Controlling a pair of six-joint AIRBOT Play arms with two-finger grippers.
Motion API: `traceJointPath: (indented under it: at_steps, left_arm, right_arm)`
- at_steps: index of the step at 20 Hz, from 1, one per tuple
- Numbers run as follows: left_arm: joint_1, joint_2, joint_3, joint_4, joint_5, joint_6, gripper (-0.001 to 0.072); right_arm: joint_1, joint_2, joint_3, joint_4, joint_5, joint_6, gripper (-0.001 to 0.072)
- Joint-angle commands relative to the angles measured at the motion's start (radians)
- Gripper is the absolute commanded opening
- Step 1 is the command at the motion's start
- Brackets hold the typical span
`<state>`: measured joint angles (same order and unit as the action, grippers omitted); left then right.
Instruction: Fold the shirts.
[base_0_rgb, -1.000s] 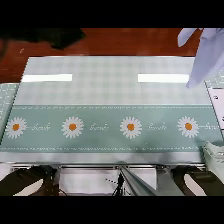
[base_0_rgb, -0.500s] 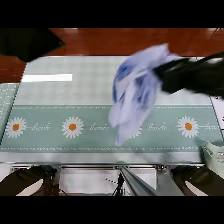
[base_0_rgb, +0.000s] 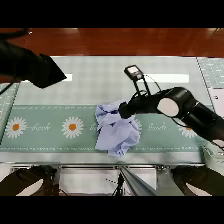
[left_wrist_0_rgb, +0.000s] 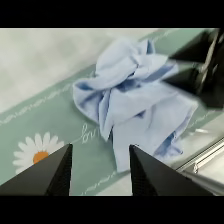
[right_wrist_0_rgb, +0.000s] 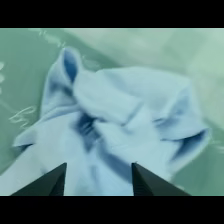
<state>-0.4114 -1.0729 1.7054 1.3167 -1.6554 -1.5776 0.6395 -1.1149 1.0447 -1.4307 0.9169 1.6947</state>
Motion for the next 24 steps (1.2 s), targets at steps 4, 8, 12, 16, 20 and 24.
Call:
traceJointPath:
  at_steps: [4,8,12,16,20,24]
  left_arm:
    - [0.000,-0.001,-0.372,-0.032,0.085,0.100,0.0489]
    - [0.007,-0.002,-0.718,-0.160,0.356,0.127,0.0488]
    - [0.136,-0.026,-0.937,-0.477,0.575,0.267,0.0488]
    - [0.280,-0.156,-0.951,-0.718,0.620,0.475,0.0619]
    - [0.281,-0.353,-0.894,-0.749,0.616,0.533,0.0621]
    - [0.247,-0.518,-0.784,-0.772,0.589,0.584,0.0620]
  right_arm:
    - [-0.213,0.148,0.098,-0.515,0.254,-0.001,0.0483]
    - [-0.484,0.169,0.075,-0.405,0.335,-0.078,0.0466]
    - [-0.727,0.169,-0.043,-0.017,0.298,-0.188,0.0466]
    - [-0.800,0.169,-0.170,0.281,0.321,-0.325,0.0466]
    - [-0.800,0.169,-0.251,0.488,0.324,-0.383,0.0466]
    - [-0.800,0.169,-0.261,0.537,0.341,-0.391,0.0466]
